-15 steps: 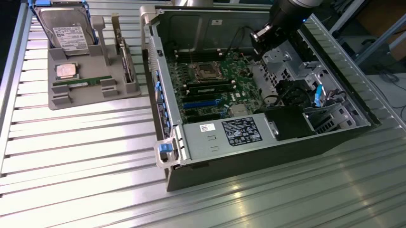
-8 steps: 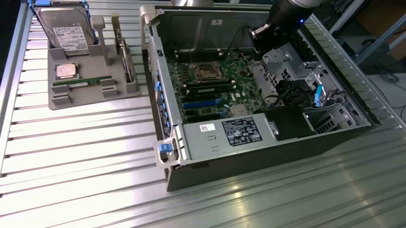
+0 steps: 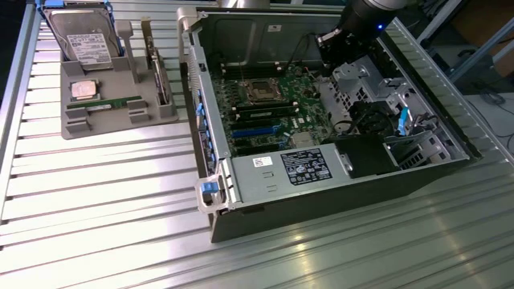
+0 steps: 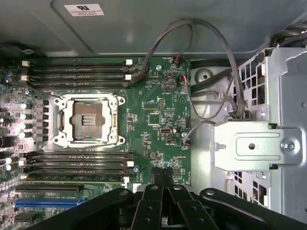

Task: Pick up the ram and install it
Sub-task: 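Press down the ram until it locks into place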

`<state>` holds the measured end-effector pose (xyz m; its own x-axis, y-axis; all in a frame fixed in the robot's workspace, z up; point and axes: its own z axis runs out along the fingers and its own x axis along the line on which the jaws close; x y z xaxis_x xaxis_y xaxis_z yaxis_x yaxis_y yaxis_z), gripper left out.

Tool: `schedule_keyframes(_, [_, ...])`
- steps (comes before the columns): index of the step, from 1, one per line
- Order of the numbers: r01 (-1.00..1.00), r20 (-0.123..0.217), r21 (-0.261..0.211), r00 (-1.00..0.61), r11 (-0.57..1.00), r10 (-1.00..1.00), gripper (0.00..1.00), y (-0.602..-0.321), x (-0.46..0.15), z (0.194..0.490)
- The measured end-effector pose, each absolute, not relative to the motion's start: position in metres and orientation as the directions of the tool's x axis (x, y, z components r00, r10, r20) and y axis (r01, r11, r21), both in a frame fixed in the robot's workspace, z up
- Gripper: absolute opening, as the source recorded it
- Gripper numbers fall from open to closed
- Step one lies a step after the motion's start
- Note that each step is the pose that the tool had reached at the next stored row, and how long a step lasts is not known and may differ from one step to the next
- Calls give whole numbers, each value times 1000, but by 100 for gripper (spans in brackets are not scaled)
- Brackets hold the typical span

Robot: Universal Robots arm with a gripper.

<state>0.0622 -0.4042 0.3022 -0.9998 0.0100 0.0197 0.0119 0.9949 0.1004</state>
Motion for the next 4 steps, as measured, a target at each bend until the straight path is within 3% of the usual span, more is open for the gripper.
schedule_keyframes(4, [20,20,100,-1000,995,18,11,-404,62,302])
